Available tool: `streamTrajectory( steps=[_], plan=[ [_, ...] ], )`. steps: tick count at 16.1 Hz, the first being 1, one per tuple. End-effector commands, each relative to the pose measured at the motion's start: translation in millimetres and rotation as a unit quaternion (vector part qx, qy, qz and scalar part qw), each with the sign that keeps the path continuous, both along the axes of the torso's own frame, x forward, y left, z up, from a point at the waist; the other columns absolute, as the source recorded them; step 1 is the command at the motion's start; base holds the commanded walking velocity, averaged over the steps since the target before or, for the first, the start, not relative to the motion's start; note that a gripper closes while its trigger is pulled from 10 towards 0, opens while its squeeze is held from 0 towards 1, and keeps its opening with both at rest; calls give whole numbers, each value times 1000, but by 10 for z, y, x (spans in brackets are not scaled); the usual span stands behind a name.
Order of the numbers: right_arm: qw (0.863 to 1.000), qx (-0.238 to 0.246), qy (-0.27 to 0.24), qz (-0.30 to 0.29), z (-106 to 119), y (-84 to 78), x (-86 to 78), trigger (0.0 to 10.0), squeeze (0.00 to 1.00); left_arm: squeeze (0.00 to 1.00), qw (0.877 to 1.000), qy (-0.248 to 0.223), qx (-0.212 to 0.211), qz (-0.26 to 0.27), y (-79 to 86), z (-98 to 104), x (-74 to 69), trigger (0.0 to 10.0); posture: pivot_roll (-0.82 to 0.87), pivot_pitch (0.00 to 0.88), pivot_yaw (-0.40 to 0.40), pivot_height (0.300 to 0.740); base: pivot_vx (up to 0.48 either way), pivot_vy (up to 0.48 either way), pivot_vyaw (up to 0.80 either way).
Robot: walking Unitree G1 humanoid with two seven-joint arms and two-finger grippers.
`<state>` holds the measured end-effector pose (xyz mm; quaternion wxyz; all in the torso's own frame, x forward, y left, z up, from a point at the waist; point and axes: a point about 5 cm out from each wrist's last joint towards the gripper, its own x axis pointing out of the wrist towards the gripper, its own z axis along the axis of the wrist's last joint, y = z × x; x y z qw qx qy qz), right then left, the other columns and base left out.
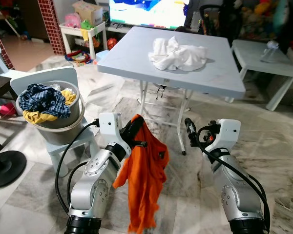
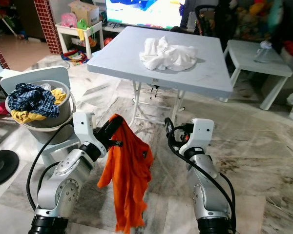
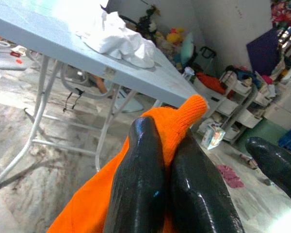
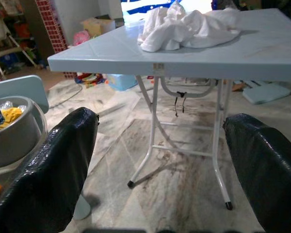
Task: Hang hanger
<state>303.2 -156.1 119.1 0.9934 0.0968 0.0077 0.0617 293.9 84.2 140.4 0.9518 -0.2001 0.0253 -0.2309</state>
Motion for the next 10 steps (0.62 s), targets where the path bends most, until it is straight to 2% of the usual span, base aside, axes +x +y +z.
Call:
streamTrajectory(
  steps=[1,7,8,10],
  plan=[
    [1000,-2,-1,-2,-9,-23,0,10000,0,0,1000,-3,5,1,-19,-2,5,10000,57,0,-73,740,431,0,0],
    [1000,2,6,-1,-53,-1,0,10000,0,0,1000,-1,4,0,-30,-28,9,10000,64,0,-89,740,434,0,0],
    [1000,5,4,1,-58,29,32,10000,0,0,1000,2,1,-14,-122,-53,10,10000,59,0,-79,740,435,0,0],
    [1000,-2,-6,4,-36,31,47,10000,0,0,1000,4,3,-19,-154,-68,5,10000,58,0,-76,740,435,0,0]
  ],
)
